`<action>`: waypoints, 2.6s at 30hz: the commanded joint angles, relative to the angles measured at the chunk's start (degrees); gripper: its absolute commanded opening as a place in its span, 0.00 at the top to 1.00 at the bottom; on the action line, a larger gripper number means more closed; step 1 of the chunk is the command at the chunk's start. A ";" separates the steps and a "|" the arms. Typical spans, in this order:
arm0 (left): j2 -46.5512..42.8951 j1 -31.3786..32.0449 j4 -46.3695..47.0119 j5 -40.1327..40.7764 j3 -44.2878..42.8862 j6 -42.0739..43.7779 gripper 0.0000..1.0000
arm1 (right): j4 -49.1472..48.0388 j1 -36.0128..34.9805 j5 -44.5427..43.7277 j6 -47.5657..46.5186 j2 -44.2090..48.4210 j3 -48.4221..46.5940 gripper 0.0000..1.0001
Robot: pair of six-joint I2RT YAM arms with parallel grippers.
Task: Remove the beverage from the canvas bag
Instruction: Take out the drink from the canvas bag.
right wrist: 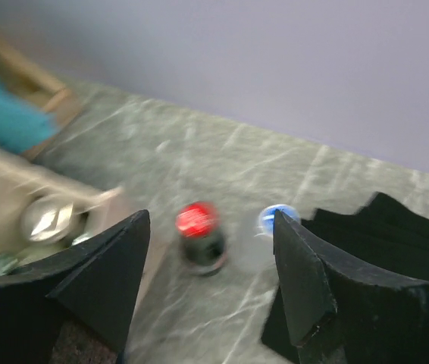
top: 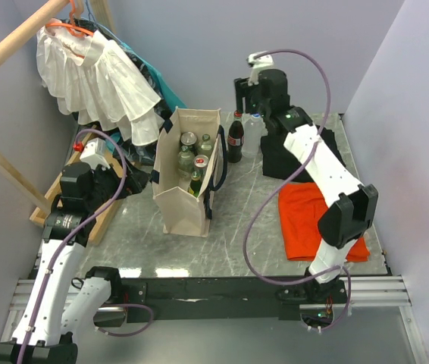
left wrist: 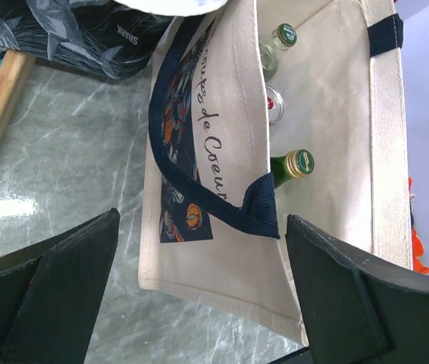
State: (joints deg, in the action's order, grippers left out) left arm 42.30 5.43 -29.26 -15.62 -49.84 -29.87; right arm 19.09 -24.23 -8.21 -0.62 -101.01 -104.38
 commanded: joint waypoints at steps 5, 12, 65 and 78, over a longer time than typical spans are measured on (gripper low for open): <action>-0.30 0.02 2.54 -2.22 -0.16 -0.90 0.04 | 6.65 -13.03 -0.41 -5.53 6.44 -2.05 0.28; -0.47 0.02 2.27 -1.70 0.01 -1.68 0.04 | 4.38 -16.81 7.23 -2.64 11.36 2.33 0.30; -16.73 0.02 2.09 -1.00 8.71 -18.37 0.04 | -0.90 -27.28 14.10 3.00 12.86 17.89 0.38; -10.49 0.10 7.10 -2.22 7.48 -18.56 0.03 | -1.16 -27.28 13.48 2.82 12.42 17.81 0.39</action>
State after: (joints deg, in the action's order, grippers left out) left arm 29.41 5.45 -26.89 -15.70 -40.95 -49.21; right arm 20.16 -51.03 6.42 2.09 -88.36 -84.95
